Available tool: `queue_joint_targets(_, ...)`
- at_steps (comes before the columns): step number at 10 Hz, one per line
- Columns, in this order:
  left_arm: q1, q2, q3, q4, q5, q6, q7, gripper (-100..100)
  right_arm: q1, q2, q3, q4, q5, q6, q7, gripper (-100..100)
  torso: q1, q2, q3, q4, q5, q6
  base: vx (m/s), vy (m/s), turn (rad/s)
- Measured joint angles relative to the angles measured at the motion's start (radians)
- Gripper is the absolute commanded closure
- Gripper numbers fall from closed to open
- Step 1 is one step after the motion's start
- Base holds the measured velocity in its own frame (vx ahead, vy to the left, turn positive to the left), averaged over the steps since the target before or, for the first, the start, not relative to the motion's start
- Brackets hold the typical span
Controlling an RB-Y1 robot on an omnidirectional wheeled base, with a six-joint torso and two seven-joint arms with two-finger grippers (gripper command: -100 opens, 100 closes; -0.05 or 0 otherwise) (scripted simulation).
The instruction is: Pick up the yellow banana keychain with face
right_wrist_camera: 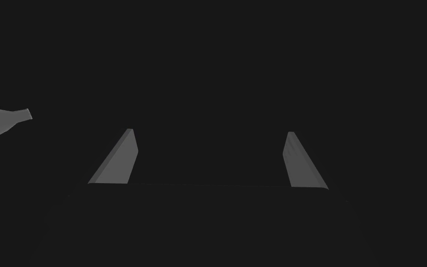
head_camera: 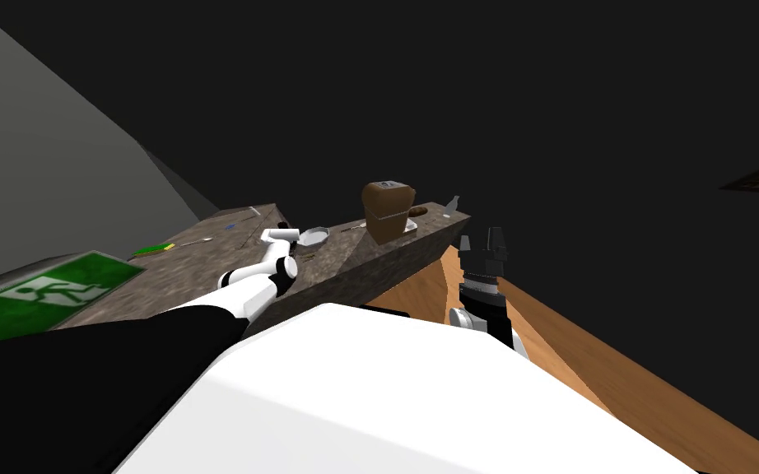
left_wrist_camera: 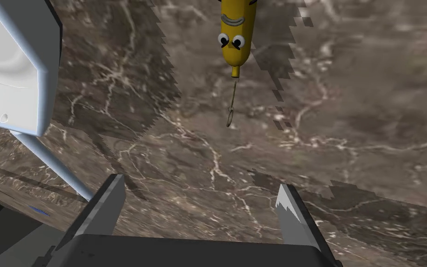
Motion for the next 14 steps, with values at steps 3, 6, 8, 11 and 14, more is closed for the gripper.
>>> queue_joint_targets(3,-0.036,0.003,0.041,0.030,-0.002,0.088,-0.004,-100,0.000,0.000,0.000,0.000,0.000,0.000,0.000,0,0.000,0.000,0.000,0.000,0.000,0.000,0.020,0.017,-0.038)
queue_joint_targets(6,-0.085,0.007,0.077,0.080,-0.008,0.169,-0.001,-100,0.000,0.000,0.000,0.000,0.000,0.000,0.000,0,0.000,0.000,0.000,0.000,0.000,0.000,0.023,0.023,-0.059)
queue_joint_targets(8,-0.100,0.016,0.088,0.109,-0.008,0.190,-0.003,-100,0.000,0.000,0.000,0.000,0.000,0.000,0.000,0,0.000,0.001,0.001,0.000,0.000,0.000,0.012,0.006,-0.011)
queue_joint_targets(11,-0.145,0.028,0.119,0.169,-0.012,0.239,-0.002,-100,0.000,0.000,0.000,0.000,0.000,0.000,0.000,0,-0.001,0.002,0.001,0.000,0.000,0.000,-0.008,0.010,-0.033)
queue_joint_targets(14,-0.147,0.020,0.132,0.162,-0.012,0.271,-0.003,-100,0.000,0.000,0.000,0.000,0.000,0.000,0.000,0,-0.001,0.002,0.001,0.000,0.000,0.000,-0.016,0.013,-0.080)
